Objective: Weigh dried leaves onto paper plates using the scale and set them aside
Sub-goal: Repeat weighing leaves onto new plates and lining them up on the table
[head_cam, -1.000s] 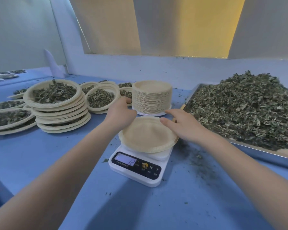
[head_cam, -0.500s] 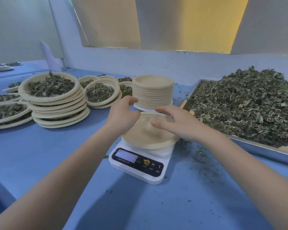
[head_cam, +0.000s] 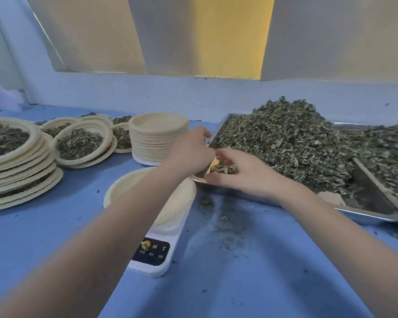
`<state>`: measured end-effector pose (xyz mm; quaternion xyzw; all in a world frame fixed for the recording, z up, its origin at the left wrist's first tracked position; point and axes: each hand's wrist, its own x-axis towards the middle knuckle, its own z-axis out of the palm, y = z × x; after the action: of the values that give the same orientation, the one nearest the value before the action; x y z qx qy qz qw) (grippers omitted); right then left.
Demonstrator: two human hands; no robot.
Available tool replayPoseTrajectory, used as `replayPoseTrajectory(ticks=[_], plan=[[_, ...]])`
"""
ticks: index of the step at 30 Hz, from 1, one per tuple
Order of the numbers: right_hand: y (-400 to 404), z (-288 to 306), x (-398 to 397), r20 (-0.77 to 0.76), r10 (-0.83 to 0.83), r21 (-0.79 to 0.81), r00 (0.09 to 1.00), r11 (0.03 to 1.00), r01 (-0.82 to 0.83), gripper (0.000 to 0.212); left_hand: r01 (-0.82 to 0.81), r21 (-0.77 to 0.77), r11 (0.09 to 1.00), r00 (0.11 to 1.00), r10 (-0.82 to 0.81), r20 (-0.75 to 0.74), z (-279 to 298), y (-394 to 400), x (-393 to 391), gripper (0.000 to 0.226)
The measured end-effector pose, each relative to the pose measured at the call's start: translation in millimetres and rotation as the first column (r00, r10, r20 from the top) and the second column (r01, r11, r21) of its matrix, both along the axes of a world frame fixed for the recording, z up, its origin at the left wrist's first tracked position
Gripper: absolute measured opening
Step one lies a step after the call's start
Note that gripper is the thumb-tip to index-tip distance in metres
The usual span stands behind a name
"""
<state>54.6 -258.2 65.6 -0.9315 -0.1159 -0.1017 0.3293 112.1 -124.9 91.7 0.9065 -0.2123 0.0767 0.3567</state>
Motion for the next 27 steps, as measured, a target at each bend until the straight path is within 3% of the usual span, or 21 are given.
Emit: replayPoseTrajectory(ticks=[4, 7, 11, 14, 27], plan=[[7, -1, -11, -0.057, 0.105, -0.149, 0.993, 0.982, -0.113, 0.077, -0.033, -0.065, 0.997, 0.999, 0.031, -0.024, -5, 8, 1, 0.039], [33, -8, -9, -0.067, 0.16, -0.34, 0.985, 0.924, -0.173, 0.101, -0.085, -0.086, 0.993, 0.996, 0.083, -0.028, -12, 29, -1, 0.038], [65, -23, -5, -0.151, 0.213, -0.447, 0.965, 0.856, -0.258, 0.128, -0.187, -0.175, 0.967, 0.982, 0.185, -0.029, -17, 71, -4, 0.038], [78, -27, 2, -0.162, 0.195, -0.551, 0.967, 0.795, -0.253, 0.133, -0.228, -0.227, 0.947, 0.974, 0.226, -0.034, -19, 101, -7, 0.035], [98, -13, 15, -0.292, 0.108, -0.657, 0.95, 0.699, -0.282, 0.144, -0.233, -0.254, 0.939, 0.972, 0.225, -0.06, -26, 137, -12, 0.037]])
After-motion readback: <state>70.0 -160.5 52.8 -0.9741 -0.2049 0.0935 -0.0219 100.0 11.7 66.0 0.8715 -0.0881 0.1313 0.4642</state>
